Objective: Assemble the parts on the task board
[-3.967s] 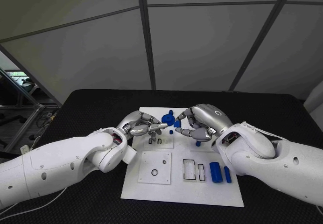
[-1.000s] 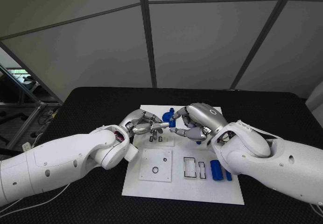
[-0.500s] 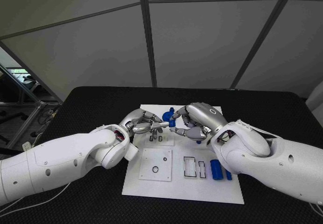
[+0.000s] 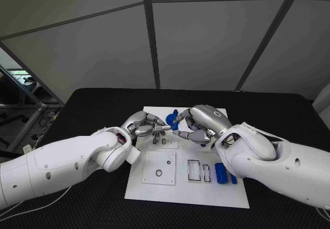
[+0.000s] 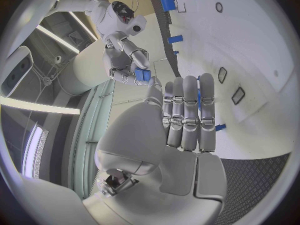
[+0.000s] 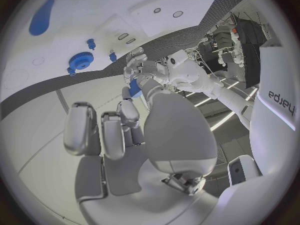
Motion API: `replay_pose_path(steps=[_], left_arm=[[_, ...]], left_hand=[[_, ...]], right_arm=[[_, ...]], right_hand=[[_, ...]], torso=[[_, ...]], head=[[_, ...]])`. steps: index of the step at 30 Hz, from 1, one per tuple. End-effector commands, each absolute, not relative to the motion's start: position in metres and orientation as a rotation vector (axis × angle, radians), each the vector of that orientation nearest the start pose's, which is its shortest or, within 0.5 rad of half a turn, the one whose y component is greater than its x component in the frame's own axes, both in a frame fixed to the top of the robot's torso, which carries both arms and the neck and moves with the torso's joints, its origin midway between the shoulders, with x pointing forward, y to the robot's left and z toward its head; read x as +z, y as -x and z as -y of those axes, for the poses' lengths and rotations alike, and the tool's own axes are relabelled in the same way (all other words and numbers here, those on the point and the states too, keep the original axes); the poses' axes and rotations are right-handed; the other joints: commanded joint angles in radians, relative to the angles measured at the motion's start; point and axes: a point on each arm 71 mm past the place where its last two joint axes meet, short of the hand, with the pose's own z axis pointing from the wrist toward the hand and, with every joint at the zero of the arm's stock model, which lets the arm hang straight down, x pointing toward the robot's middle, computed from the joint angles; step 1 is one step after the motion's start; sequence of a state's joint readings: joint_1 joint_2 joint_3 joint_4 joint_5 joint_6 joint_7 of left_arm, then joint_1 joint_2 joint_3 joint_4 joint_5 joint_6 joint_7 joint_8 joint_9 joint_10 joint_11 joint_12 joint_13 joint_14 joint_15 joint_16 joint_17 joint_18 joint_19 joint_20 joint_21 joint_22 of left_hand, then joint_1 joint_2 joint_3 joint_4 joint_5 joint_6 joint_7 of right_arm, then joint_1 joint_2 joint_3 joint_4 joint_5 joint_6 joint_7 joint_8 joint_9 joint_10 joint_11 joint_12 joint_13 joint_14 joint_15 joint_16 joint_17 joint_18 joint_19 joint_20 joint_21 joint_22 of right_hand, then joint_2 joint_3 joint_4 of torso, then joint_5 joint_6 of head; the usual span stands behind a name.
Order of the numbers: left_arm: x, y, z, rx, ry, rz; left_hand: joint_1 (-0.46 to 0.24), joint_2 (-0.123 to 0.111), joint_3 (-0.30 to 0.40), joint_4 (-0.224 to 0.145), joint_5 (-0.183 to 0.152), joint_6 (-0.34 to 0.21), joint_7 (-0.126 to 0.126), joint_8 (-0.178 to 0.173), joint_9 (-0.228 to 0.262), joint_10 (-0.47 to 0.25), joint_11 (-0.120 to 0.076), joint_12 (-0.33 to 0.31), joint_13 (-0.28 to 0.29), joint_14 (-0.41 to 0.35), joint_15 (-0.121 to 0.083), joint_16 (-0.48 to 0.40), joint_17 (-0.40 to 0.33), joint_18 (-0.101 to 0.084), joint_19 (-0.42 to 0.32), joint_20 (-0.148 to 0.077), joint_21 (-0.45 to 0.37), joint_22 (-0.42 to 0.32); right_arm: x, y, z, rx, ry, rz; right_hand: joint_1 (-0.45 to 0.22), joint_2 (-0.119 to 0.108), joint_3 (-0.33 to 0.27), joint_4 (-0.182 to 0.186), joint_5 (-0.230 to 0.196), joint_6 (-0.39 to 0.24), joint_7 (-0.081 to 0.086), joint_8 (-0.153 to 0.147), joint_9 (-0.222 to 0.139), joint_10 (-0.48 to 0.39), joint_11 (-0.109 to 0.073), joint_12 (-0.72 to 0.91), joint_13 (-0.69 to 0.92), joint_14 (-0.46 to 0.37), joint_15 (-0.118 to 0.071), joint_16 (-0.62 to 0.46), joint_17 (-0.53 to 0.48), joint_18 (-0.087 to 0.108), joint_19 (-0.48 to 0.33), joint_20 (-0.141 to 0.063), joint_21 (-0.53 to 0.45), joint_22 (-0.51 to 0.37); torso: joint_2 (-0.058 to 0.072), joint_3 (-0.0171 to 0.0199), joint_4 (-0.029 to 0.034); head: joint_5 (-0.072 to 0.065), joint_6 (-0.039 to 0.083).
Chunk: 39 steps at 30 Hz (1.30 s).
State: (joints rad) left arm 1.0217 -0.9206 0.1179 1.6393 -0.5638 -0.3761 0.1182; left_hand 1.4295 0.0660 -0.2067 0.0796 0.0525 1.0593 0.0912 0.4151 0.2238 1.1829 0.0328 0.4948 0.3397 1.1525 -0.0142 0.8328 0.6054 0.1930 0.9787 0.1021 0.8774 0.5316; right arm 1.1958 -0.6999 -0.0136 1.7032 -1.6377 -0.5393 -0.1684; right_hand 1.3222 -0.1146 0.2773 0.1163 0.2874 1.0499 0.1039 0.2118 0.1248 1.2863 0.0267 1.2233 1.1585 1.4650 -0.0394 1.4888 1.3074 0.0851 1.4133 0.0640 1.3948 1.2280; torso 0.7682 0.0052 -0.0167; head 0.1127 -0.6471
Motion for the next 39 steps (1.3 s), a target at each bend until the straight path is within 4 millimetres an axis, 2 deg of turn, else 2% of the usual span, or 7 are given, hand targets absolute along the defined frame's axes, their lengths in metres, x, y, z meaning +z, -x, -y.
replay_pose_path(steps=[1,9,18,26,33,39], left_arm=[[-0.199,-0.456,-0.212,-1.245,0.747,-1.662],[-0.197,-0.455,-0.219,-1.230,0.746,-1.646],[-0.184,-0.455,-0.239,-1.221,0.768,-1.592],[-0.168,-0.460,-0.261,-1.243,0.847,-1.489],[-0.162,-0.461,-0.264,-1.278,0.899,-1.428],[-0.160,-0.462,-0.264,-1.300,0.945,-1.397]], left_hand=[[0.007,0.001,-0.001,-0.006,-0.002,-0.007,0.001,0.006,0.001,-0.008,0.000,-0.001,-0.001,-0.007,0.001,0.004,-0.002,-0.012,-0.010,0.000,0.004,0.001],[0.001,0.005,-0.003,-0.002,-0.002,-0.009,0.003,0.007,0.001,-0.008,0.002,-0.002,-0.001,-0.009,0.002,0.005,-0.003,-0.012,-0.011,0.000,0.004,0.003],[0.004,0.009,-0.003,-0.003,-0.001,-0.019,0.007,0.004,0.000,-0.017,0.005,-0.010,-0.005,-0.017,0.005,0.002,-0.007,-0.013,-0.016,0.001,0.003,0.004],[0.018,0.019,-0.001,-0.011,-0.001,-0.080,0.046,-0.031,-0.017,-0.082,0.042,-0.064,-0.034,-0.081,0.037,-0.045,-0.040,-0.019,-0.062,0.023,-0.035,-0.007],[0.013,0.018,-0.003,-0.012,-0.001,-0.103,0.065,-0.052,-0.030,-0.105,0.059,-0.089,-0.051,-0.109,0.053,-0.073,-0.064,-0.018,-0.086,0.040,-0.065,-0.020],[0.009,0.018,-0.004,-0.012,-0.001,-0.109,0.069,-0.057,-0.034,-0.110,0.064,-0.093,-0.055,-0.114,0.057,-0.078,-0.070,-0.017,-0.091,0.045,-0.073,-0.024]], right_arm=[[-0.136,-0.435,0.084,0.892,0.296,-1.322],[-0.139,-0.438,0.087,0.871,0.298,-1.345],[-0.149,-0.446,0.085,0.808,0.332,-1.437],[-0.164,-0.451,0.078,0.731,0.383,-1.520],[-0.171,-0.452,0.066,0.692,0.409,-1.526],[-0.177,-0.452,0.061,0.675,0.412,-1.523]], right_hand=[[-0.001,0.006,0.004,0.002,0.006,0.006,0.000,0.003,0.002,0.005,-0.004,0.001,0.001,0.075,-0.008,-0.005,0.121,-0.018,0.003,-0.003,0.003,0.000],[-0.001,0.006,0.004,0.002,0.006,0.006,0.000,0.003,0.002,0.005,-0.004,0.001,0.001,0.075,-0.008,-0.005,0.121,-0.018,0.003,-0.003,0.003,0.000],[0.000,0.006,0.004,0.002,0.005,0.007,0.000,0.003,0.002,0.005,-0.004,0.000,0.000,0.075,-0.008,-0.005,0.120,-0.018,0.003,-0.004,0.003,0.000],[-0.002,0.006,0.003,0.003,0.004,0.008,0.000,0.004,0.003,0.002,-0.004,-0.003,-0.003,0.075,-0.008,-0.007,0.119,-0.017,0.001,-0.004,0.001,-0.003],[-0.001,0.006,0.003,0.003,0.004,0.008,0.000,0.004,0.003,0.001,-0.004,-0.004,-0.004,0.075,-0.008,-0.007,0.118,-0.017,0.001,-0.004,0.001,-0.003],[-0.001,0.006,0.003,0.003,0.004,0.008,0.000,0.004,0.003,0.001,-0.004,-0.004,-0.004,0.075,-0.008,-0.007,0.118,-0.017,0.001,-0.004,0.001,-0.003]], torso=[[0.000,0.0001,-0.0003],[0.000,-0.0009,0.0008],[0.000,-0.0022,0.0015],[0.000,-0.0010,0.0005],[0.001,-0.0017,0.0002],[0.001,-0.0005,0.0010]], head=[[0.001,-0.001],[-0.002,-0.004],[-0.003,-0.010],[0.001,-0.019],[-0.001,-0.024],[0.001,-0.026]])
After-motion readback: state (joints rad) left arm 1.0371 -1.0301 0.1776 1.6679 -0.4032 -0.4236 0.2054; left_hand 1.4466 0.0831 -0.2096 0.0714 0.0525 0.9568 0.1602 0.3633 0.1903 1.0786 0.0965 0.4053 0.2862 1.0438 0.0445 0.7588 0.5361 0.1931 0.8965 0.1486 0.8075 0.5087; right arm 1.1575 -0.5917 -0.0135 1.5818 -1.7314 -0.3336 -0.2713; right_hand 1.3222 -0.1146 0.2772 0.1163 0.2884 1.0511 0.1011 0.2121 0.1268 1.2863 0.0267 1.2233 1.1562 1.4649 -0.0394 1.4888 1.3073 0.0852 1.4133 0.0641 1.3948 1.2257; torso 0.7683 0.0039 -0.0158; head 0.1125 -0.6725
